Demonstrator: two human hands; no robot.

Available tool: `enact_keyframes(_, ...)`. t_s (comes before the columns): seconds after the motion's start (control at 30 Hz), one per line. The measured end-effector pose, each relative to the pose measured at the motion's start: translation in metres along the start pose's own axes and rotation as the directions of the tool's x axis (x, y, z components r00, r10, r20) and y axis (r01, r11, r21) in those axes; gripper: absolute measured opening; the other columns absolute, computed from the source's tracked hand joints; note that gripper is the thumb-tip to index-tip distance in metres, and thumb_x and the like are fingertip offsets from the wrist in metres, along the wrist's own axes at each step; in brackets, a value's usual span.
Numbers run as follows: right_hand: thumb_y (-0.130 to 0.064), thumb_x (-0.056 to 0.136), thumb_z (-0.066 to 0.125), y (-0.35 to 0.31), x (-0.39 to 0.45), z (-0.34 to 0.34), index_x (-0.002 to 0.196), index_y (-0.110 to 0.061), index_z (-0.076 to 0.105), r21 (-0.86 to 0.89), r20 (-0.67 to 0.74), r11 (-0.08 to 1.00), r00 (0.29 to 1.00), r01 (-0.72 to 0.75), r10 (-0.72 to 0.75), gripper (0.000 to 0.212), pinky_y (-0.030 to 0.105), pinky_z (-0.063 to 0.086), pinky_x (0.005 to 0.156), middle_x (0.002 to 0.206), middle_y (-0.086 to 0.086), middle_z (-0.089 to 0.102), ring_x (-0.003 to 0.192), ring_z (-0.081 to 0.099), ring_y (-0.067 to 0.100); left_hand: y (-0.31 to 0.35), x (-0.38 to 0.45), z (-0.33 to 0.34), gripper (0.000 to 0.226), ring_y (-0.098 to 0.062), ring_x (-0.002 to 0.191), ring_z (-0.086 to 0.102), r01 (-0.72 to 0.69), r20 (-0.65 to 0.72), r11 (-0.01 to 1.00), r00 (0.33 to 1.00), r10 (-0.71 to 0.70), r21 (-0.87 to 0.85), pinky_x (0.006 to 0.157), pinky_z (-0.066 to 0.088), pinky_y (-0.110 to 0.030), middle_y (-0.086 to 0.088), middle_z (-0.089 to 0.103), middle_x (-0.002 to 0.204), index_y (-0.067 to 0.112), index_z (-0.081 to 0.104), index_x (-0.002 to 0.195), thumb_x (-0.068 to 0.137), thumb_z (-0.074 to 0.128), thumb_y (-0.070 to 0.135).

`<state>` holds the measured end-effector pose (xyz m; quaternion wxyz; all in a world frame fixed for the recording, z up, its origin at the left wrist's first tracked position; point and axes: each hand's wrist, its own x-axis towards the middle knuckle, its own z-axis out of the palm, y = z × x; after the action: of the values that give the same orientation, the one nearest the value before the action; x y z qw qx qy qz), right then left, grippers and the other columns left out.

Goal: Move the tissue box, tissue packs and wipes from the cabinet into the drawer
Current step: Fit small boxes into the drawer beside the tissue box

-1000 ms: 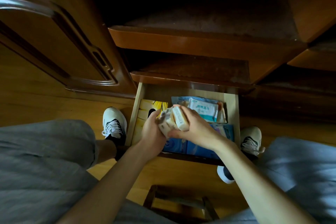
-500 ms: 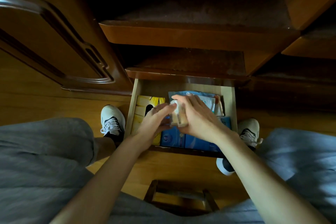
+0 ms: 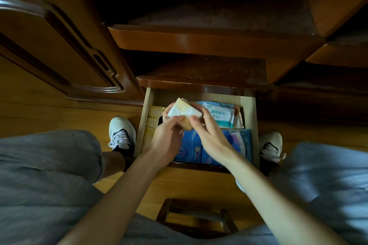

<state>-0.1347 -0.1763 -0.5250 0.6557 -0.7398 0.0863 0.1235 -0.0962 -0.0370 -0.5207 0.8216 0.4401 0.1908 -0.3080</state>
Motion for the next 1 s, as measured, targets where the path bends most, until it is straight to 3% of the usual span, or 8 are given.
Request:
enact_keyframes(0.1,-0.030,0.106,0.049,0.003,0.002,0.001,0.151,-0.031,0.038,-0.236,-0.097,0.965,0.985,0.118,-0.144,0.047,0.013,0.045,0.095,0.140,-0.005,0.041,0.128,0.043,0.001,0.009,0.000,0.004,0.041,-0.032,0.116,0.058,0.091,0.009,0.996,0.996,-0.091,0.011,0.104,0.041,-0.043,-0.017,0.066,0.117,0.003,0.056,0.128,0.089,0.050,0.014)
enact_keyframes(0.2,-0.019,0.100,0.058,0.005,0.002,-0.003,0.152,-0.015,0.039,-0.533,-0.015,0.789,0.929,0.305,-0.369,0.055,0.021,0.039,0.106,0.147,0.006,0.035,0.137,0.035,0.014,0.031,0.009,-0.001,0.055,-0.032,0.108,0.063,0.153,0.015,0.987,0.988,-0.154,0.048,0.098,0.048,-0.046,-0.018,0.067,0.115,0.005,0.061,0.133,0.094,0.053,0.042)
enact_keyframes(0.3,-0.026,0.098,0.056,0.002,0.001,-0.007,0.149,-0.009,0.040,-0.604,0.037,0.704,0.896,0.373,-0.443,0.056,0.030,0.048,0.101,0.150,0.010,0.033,0.138,0.034,0.022,0.036,0.015,-0.008,0.055,-0.026,0.096,0.072,0.142,-0.054,0.978,0.989,-0.135,0.156,0.083,0.057,-0.040,-0.013,0.074,0.108,0.013,0.068,0.126,0.094,0.058,0.057)
enact_keyframes(0.37,-0.028,0.096,0.056,0.000,0.002,-0.011,0.149,-0.009,0.040,-0.648,0.069,0.651,0.882,0.394,-0.465,0.058,0.031,0.052,0.097,0.150,0.010,0.034,0.137,0.036,0.022,0.036,0.017,-0.012,0.058,-0.027,0.101,0.073,0.124,-0.058,0.960,0.992,-0.113,0.249,0.086,0.058,-0.041,-0.012,0.074,0.114,0.018,0.067,0.128,0.090,0.060,0.062)
enact_keyframes(0.5,-0.031,0.092,0.059,0.004,0.000,-0.005,0.155,-0.018,0.022,-0.577,0.065,0.732,0.914,0.362,-0.400,0.074,0.027,0.050,0.098,0.145,0.001,0.034,0.130,0.040,0.011,0.028,0.020,-0.004,0.064,-0.024,0.098,0.076,0.159,-0.107,0.885,0.986,-0.125,0.438,0.086,0.060,-0.041,-0.007,0.078,0.105,0.020,0.070,0.120,0.082,0.065,0.071)
enact_keyframes(0.7,-0.053,0.094,0.059,0.012,0.004,0.000,0.157,-0.035,0.008,-0.421,-0.024,0.886,0.974,0.196,-0.227,0.083,0.002,0.036,0.096,0.157,-0.006,0.028,0.132,0.025,-0.020,0.026,0.031,-0.011,0.041,-0.026,0.091,0.077,0.199,-0.244,0.960,0.958,-0.149,0.195,0.074,0.059,-0.038,-0.011,0.079,0.102,0.011,0.064,0.122,0.092,0.070,0.039)
enact_keyframes(0.8,-0.064,0.094,0.044,0.016,0.008,0.009,0.159,-0.033,0.002,-0.478,-0.017,0.865,0.983,0.150,-0.180,0.083,0.027,0.036,0.112,0.161,0.000,0.027,0.143,0.027,0.003,0.026,0.034,-0.014,0.041,-0.025,0.087,0.077,0.205,-0.268,0.963,0.951,-0.153,0.177,0.069,0.061,-0.036,-0.010,0.079,0.097,0.011,0.066,0.119,0.092,0.070,0.042)
enact_keyframes(1.0,-0.049,0.105,0.035,0.024,0.016,0.030,0.156,-0.033,-0.017,-0.604,0.015,0.780,0.981,0.164,-0.194,0.074,0.042,0.028,0.116,0.161,-0.001,0.015,0.148,0.015,0.020,0.023,0.043,-0.026,0.042,-0.024,0.085,0.078,0.264,-0.312,0.943,0.930,-0.193,0.204,0.076,0.063,-0.040,-0.008,0.080,0.092,0.011,0.066,0.115,0.097,0.061,0.048)
